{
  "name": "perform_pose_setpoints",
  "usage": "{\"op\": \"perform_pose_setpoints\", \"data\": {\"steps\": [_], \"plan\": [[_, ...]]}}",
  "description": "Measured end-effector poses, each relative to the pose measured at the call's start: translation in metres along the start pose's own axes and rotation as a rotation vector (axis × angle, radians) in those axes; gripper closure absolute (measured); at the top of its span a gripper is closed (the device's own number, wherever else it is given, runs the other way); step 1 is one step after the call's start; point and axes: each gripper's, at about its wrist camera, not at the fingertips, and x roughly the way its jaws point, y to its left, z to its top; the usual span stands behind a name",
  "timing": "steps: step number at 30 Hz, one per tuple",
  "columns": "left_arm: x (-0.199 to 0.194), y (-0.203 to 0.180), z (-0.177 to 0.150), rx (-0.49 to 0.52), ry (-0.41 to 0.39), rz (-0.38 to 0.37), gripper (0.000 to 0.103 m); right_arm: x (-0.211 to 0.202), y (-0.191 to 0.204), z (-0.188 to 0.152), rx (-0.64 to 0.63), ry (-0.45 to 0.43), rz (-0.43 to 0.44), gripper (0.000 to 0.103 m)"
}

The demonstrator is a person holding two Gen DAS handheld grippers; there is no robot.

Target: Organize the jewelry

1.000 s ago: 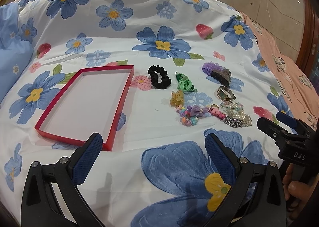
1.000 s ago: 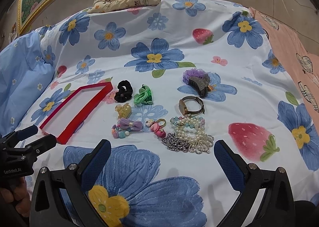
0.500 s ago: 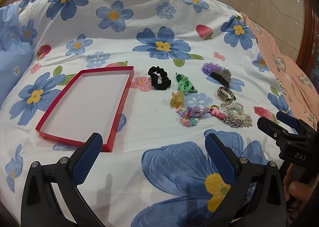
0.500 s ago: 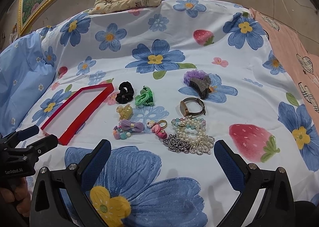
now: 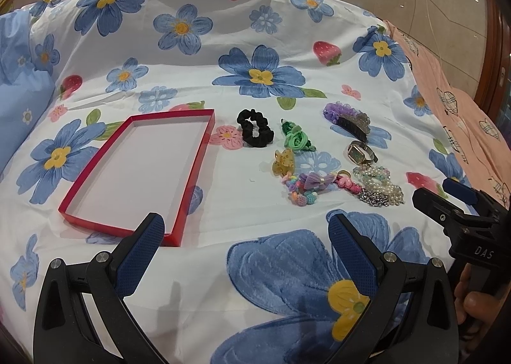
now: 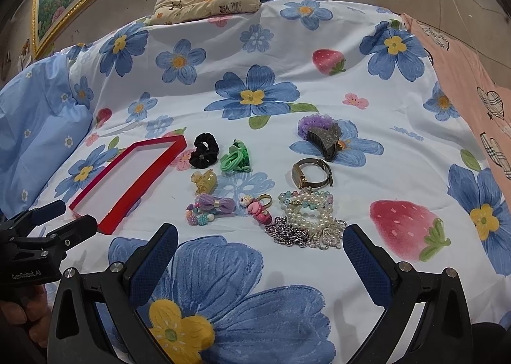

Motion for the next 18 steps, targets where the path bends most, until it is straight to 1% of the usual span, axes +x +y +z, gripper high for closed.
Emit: {"op": "perform_pose_setpoints", "data": {"steps": [9, 18], "plan": [[0.001, -0.002, -0.001, 0.001, 0.004, -0.002, 0.0, 0.0, 0.0, 0.0, 0.003, 0.001, 0.004, 0.0], [0.016, -0.003, 0.001, 0.005, 0.031, -0.019, 0.0, 0.003, 0.0, 0.0, 0.008, 0.007, 0.007, 0.0]]}}
